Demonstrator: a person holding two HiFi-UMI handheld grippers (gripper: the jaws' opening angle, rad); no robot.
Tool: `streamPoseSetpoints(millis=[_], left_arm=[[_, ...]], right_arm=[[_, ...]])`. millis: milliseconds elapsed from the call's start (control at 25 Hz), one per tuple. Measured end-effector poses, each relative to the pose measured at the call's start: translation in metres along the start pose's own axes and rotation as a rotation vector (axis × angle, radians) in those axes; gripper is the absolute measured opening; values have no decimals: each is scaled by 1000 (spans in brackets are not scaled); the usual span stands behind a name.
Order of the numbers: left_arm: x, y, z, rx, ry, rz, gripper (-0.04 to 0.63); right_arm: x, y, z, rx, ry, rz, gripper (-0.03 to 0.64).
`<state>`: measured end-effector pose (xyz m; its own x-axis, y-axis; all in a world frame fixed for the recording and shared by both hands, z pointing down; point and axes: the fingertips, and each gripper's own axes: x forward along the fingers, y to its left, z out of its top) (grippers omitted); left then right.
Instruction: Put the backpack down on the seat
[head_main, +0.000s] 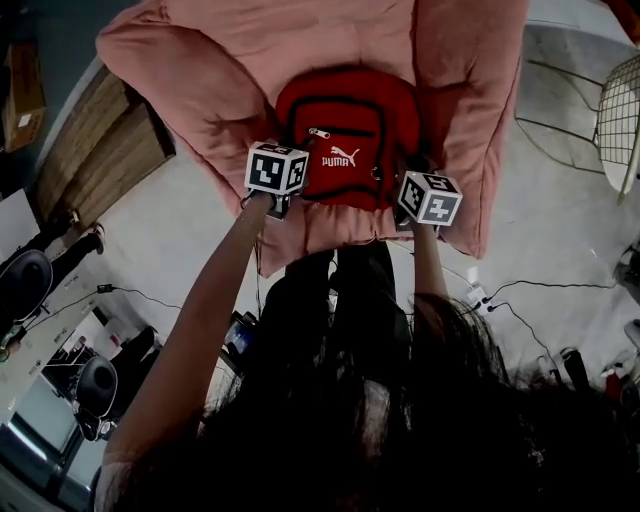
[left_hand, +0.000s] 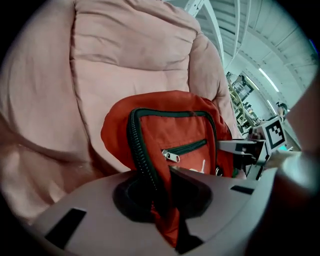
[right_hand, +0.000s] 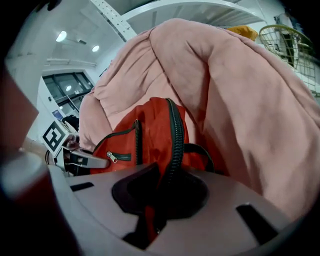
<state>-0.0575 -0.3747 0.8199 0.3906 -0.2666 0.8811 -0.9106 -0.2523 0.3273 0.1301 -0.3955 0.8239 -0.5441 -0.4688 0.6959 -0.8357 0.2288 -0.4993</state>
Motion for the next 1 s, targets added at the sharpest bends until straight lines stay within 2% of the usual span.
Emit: streamPoseSetpoints(millis=[200, 320, 360, 400, 440, 480, 640, 760, 880, 1000], left_arm=[[2, 3, 1, -103, -15, 42, 48], [0, 3, -2, -80, -26, 58, 69], [0, 1, -4, -57, -29, 45, 92], [0, -2, -7, -39, -30, 25, 159], [-1, -4, -9, -32, -30, 6, 251], [-3, -5, -12, -33, -31, -2, 279], [-28, 0, -17, -61, -78, 17, 285], [-55, -5, -16, -89, -148, -17, 284], [-86, -17, -15, -102, -214, -72, 284], [-116, -33, -17, -83, -252, -131, 284]], right_arm=[[-4, 8, 1, -7, -20, 50, 48], [-16, 18, 1, -5, -9, 81, 51], [-19, 19, 0, -7, 2, 84, 72], [-22, 22, -1, -13, 15, 86, 156], [-24, 24, -2, -27, 27, 84, 208], [-26, 26, -3, -50, 38, 72, 221], [-40, 26, -12, -166, 81, -38, 250], [-59, 26, -18, -169, 86, -68, 250], [-86, 38, -13, -156, 40, -68, 249], [-115, 61, 0, -157, -38, -66, 249]])
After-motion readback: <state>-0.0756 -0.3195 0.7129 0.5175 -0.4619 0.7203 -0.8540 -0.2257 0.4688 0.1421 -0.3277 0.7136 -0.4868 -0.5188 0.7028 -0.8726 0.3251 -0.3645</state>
